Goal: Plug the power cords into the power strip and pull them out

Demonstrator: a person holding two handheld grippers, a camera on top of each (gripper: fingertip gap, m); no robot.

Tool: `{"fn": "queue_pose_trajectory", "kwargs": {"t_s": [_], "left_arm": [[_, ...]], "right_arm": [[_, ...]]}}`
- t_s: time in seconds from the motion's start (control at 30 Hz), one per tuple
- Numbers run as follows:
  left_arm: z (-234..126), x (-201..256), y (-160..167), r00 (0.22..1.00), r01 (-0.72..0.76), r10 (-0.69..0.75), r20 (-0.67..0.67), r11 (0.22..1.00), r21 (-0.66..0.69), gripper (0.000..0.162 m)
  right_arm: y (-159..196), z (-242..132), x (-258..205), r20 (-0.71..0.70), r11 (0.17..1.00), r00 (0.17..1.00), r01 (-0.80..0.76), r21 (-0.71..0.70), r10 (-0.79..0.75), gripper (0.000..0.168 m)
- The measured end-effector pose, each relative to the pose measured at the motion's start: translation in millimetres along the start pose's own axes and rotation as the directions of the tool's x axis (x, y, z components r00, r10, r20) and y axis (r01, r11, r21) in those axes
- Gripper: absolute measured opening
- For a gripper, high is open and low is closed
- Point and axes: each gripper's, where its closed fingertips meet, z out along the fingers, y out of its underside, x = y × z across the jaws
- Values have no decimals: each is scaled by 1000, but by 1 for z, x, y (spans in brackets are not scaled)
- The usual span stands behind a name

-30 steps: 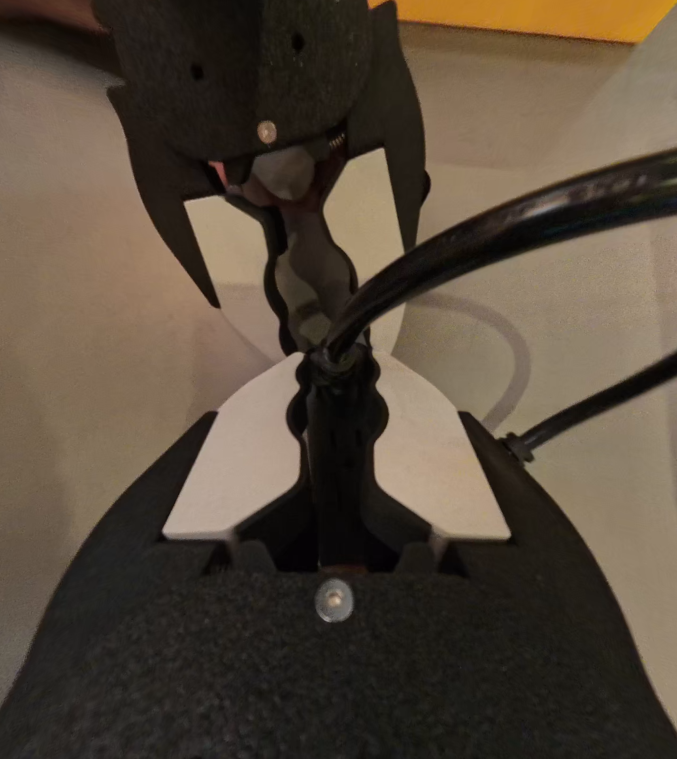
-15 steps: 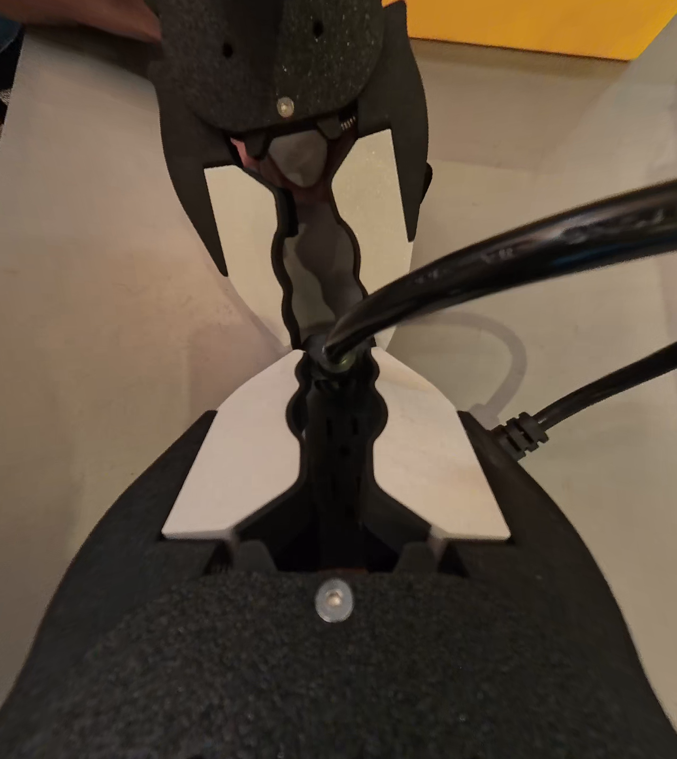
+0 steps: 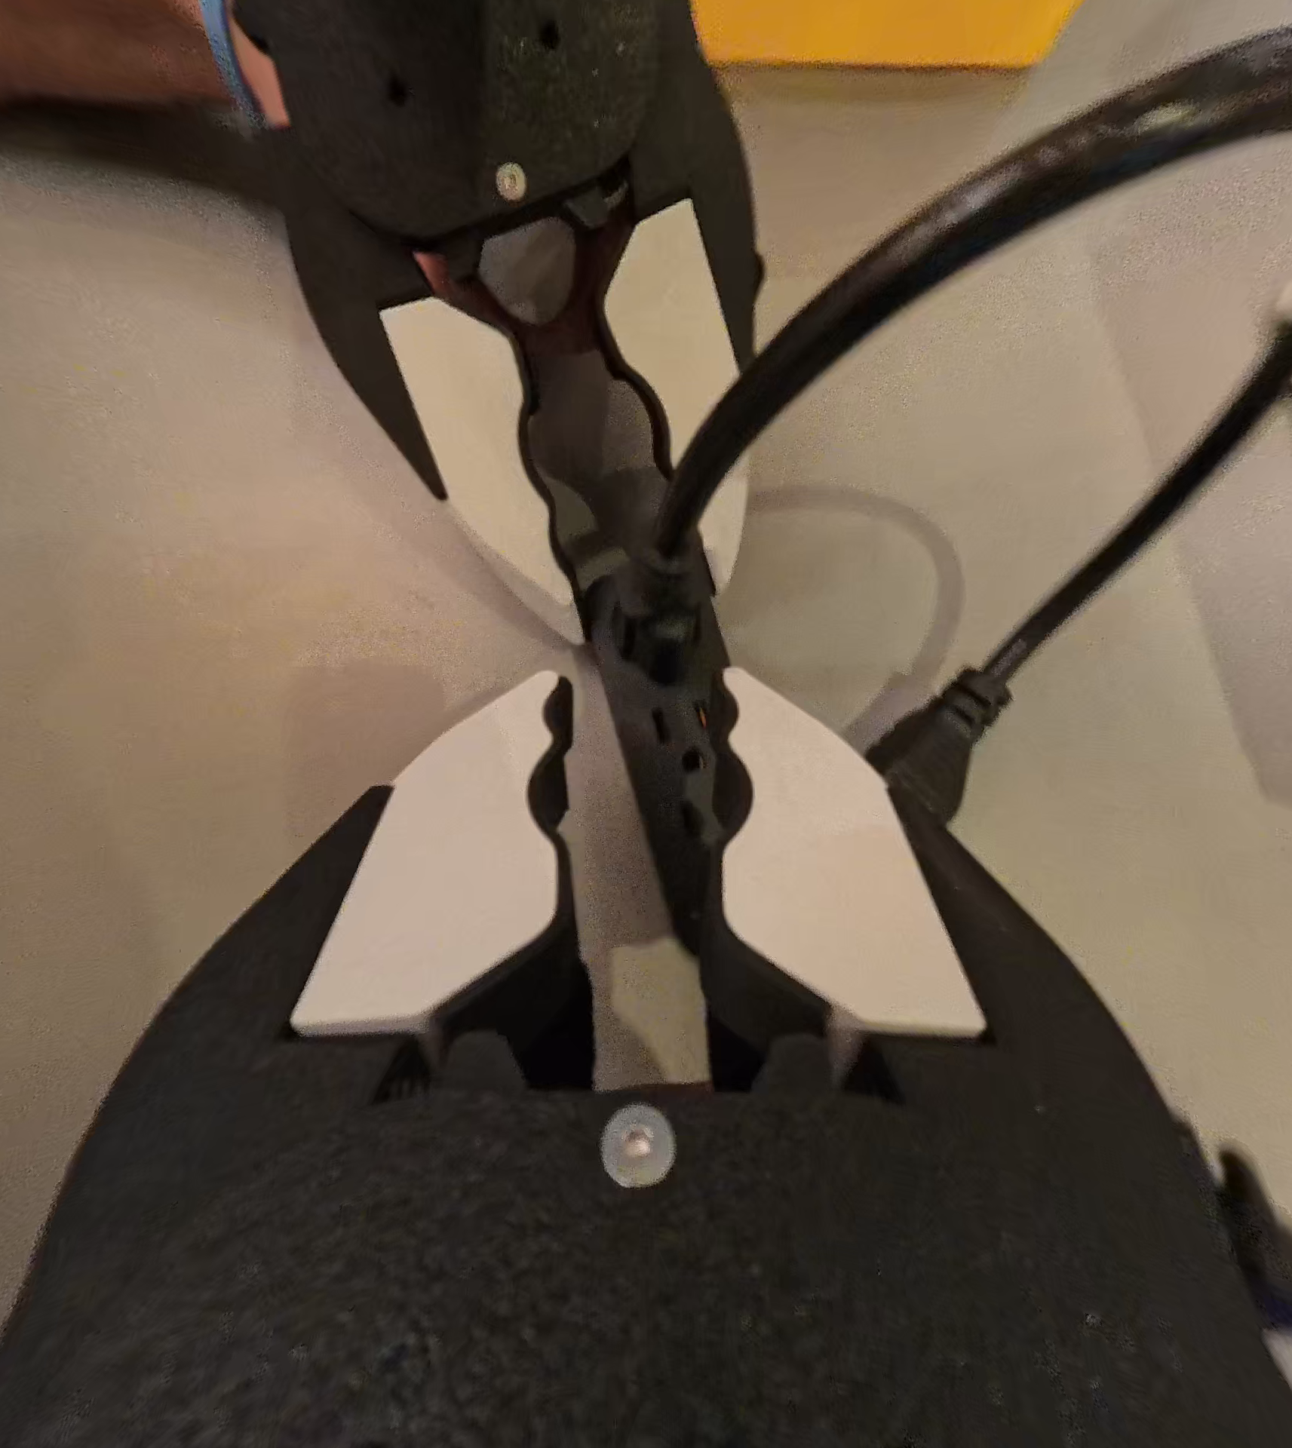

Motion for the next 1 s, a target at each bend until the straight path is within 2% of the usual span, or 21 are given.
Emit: {"fn": "queue_pose_trajectory", "kwargs": {"t_s": [0.07,0.2,0.3,0.47,0.57,0.7,0.9,1.0], "left_arm": [[-1,-1,1,1000,1,-1,-11,1000,1,39],[-1,-1,1,1000,-19,19,-3,1000,1,39],[-1,0,1,1000,-25,25,1,1000,1,39],[0,0,1,999,-33,33,8,999,0,39],[0,0,1,999,-41,41,14,999,-2,39],[0,0,1,999,-47,47,20,999,-4,39],[1,0,1,998,-52,52,25,999,-6,39],[1,0,1,998,-51,51,24,999,-6,39]], "right_arm": [[0,-19,-12,-72,989,992,-94,112,102,31],[15,-39,-70,-37,906,958,-258,335,286,28],[28,-49,-107,-8,837,946,-284,469,325,25],[27,-58,-120,-57,863,977,-153,482,205,25],[44,-45,-113,-49,890,974,-182,417,222,25],[39,-46,-112,-32,874,973,-192,445,230,23],[42,-37,-112,-14,896,971,-214,389,238,23],[23,-39,-88,-93,879,974,-142,456,205,24]]}}
